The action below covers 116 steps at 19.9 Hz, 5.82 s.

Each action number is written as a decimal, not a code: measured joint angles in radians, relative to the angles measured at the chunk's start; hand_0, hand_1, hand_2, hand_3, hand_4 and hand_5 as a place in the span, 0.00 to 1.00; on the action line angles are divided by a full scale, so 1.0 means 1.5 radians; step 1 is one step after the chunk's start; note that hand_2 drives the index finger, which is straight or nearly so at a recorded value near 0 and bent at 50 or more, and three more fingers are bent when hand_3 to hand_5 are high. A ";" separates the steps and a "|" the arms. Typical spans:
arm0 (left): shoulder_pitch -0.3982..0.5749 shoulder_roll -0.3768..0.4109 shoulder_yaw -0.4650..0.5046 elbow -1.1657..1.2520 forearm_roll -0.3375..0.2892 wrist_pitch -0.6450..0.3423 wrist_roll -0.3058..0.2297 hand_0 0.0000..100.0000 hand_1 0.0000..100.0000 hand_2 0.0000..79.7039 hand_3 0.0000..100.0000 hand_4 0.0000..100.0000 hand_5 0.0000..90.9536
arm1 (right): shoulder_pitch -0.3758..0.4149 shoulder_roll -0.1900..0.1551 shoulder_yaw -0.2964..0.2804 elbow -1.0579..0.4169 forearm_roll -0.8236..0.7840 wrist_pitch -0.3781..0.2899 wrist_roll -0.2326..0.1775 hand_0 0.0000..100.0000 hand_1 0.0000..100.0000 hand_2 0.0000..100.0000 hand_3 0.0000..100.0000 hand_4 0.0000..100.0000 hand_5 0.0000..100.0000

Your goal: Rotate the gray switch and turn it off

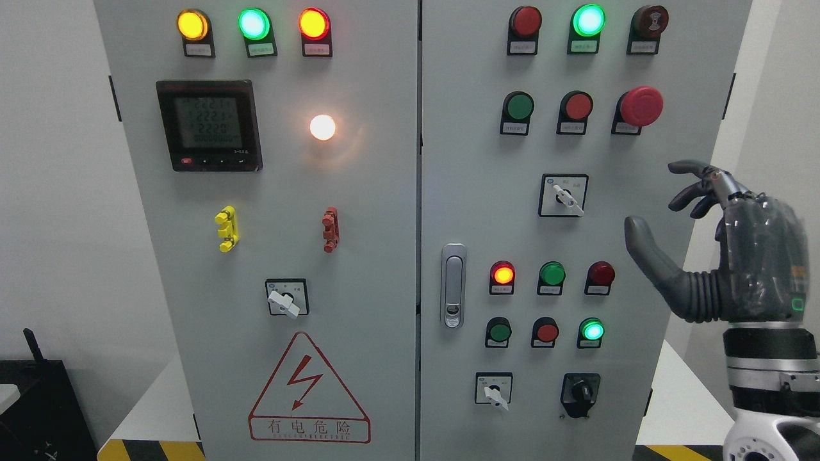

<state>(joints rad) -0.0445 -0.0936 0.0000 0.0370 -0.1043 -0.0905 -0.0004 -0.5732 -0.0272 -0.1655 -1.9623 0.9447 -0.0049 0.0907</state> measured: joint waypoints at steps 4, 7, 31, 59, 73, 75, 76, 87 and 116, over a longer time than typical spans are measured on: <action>0.000 0.000 0.000 0.000 0.000 0.000 0.000 0.12 0.39 0.00 0.00 0.00 0.00 | 0.001 0.015 0.014 0.009 0.012 0.020 0.000 0.05 0.29 0.41 0.68 0.79 0.98; 0.000 0.000 0.000 0.000 0.000 0.000 0.000 0.12 0.39 0.00 0.00 0.00 0.00 | 0.001 0.026 0.025 0.015 0.017 0.023 -0.005 0.05 0.30 0.42 0.73 0.78 0.98; 0.000 0.000 0.000 0.000 0.000 0.000 0.000 0.12 0.39 0.00 0.00 0.00 0.00 | -0.033 0.077 0.068 0.065 0.057 0.058 -0.057 0.08 0.37 0.52 0.92 0.87 0.99; 0.000 0.000 0.000 0.000 0.000 0.000 0.000 0.12 0.39 0.00 0.00 0.00 0.00 | -0.074 0.073 0.066 0.131 0.070 0.075 -0.058 0.11 0.37 0.57 0.91 0.87 0.99; 0.000 0.000 0.000 0.000 0.000 0.000 0.000 0.12 0.39 0.00 0.00 0.00 0.00 | -0.088 0.070 0.067 0.147 0.082 0.076 -0.061 0.09 0.37 0.61 0.92 0.87 1.00; 0.000 0.000 0.000 0.000 0.000 0.000 0.000 0.12 0.39 0.00 0.00 0.00 0.00 | -0.089 0.070 0.068 0.148 0.084 0.076 -0.059 0.08 0.37 0.61 0.92 0.87 1.00; 0.000 0.000 0.000 0.000 0.000 0.000 0.000 0.12 0.39 0.00 0.00 0.00 0.00 | -0.089 0.070 0.068 0.148 0.084 0.076 -0.059 0.08 0.37 0.61 0.92 0.87 1.00; 0.000 0.000 0.000 0.000 0.000 0.000 0.000 0.12 0.39 0.00 0.00 0.00 0.00 | -0.094 0.070 0.071 0.151 0.086 0.076 -0.057 0.09 0.37 0.65 0.93 0.88 1.00; 0.000 0.000 0.000 0.000 0.000 0.000 0.000 0.12 0.39 0.00 0.00 0.00 0.00 | -0.102 0.074 0.082 0.153 0.097 0.087 -0.054 0.39 0.37 0.69 0.95 0.89 1.00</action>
<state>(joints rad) -0.0445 -0.0936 0.0000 0.0369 -0.1043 -0.0905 -0.0004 -0.7268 0.0837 -0.0428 -1.7323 1.0904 0.1261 0.0101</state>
